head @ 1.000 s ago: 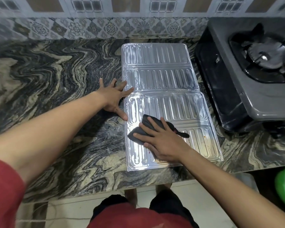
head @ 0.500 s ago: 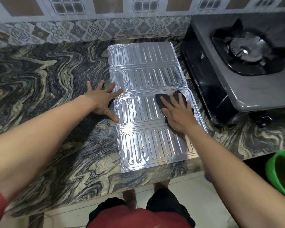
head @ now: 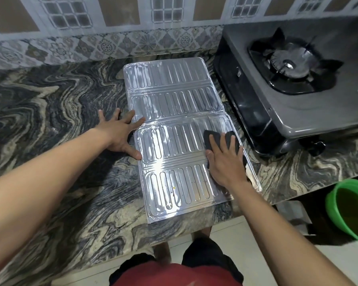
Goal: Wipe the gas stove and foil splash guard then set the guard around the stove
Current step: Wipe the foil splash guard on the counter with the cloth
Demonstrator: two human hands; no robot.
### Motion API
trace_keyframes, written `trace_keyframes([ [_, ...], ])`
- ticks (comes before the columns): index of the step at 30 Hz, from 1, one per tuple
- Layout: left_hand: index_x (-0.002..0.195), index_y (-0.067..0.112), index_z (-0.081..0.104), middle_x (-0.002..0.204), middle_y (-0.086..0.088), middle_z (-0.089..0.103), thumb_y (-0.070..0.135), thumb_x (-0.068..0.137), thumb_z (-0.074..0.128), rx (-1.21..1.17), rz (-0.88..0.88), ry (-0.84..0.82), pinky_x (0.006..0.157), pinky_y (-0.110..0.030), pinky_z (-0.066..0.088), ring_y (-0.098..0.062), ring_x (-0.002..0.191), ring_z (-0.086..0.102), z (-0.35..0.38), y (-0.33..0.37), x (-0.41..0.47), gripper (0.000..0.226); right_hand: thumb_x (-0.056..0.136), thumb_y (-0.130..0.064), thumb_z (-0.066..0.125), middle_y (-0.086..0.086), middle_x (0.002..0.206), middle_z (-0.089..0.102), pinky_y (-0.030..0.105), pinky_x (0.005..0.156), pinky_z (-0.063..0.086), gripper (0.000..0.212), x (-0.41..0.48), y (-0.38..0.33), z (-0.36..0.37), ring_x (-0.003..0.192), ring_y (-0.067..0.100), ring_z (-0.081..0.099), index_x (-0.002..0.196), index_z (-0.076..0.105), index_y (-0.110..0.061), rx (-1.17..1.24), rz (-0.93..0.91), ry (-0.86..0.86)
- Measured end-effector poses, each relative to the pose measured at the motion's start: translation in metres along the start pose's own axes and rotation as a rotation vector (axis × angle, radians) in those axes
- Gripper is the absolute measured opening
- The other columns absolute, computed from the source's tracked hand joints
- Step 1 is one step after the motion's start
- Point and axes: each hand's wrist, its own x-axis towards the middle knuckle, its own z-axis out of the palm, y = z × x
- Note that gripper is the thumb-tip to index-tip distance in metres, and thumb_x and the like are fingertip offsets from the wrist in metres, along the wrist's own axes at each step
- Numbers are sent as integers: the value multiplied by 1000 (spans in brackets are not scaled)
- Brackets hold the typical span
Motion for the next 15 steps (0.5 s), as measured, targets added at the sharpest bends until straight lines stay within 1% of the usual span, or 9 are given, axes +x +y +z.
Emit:
trace_keyframes([
  [4, 150, 50, -18, 163, 7, -23, 94, 45, 61, -17, 5, 14, 107, -74, -12, -36, 149, -22, -2, 2, -4, 139, 105, -45, 11, 7, 166, -1, 57, 120, -4, 57, -8, -3, 6, 151, 33, -12, 158, -1, -28, -3, 3, 10],
  [7, 152, 48, -15, 164, 5, -20, 89, 55, 63, -55, 11, 37, 108, -74, -8, -34, 150, -19, 2, 6, -10, 131, 105, -44, 12, 6, 166, -2, 57, 120, -5, 56, -5, -3, 8, 151, 32, -13, 158, -1, -30, 3, 11, 1],
  [9, 152, 47, -14, 165, 5, -19, 87, 67, 56, -70, 28, 84, 111, -75, -5, -31, 151, -17, 11, 8, -19, 117, 105, -44, 13, 5, 166, -2, 56, 120, -4, 56, -3, -3, 8, 151, 31, -13, 157, -1, -31, 5, 9, 2],
  [11, 153, 45, -13, 164, 6, -20, 92, 71, 38, -60, 67, 114, 112, -74, -3, -28, 151, -18, 24, 15, -33, 107, 105, -43, 13, 5, 166, -3, 57, 120, -5, 56, 0, -3, 7, 151, 31, -14, 157, -2, -32, 9, 6, -8],
  [13, 154, 41, -14, 162, 7, -24, 99, 65, 25, -43, 105, 109, 113, -72, -5, -26, 150, -21, 39, 26, -49, 113, 105, -44, 13, 5, 166, -4, 57, 119, -5, 56, 1, -3, 5, 150, 31, -15, 157, -3, -32, 15, -1, -23],
  [15, 153, 37, -19, 160, 8, -29, 105, 54, 26, -5, 124, 93, 113, -71, -9, -25, 148, -26, 52, 37, -61, 128, 105, -44, 12, 6, 166, -6, 58, 119, -5, 56, 1, -3, 5, 150, 32, -17, 157, -4, -31, 14, -5, -36],
])
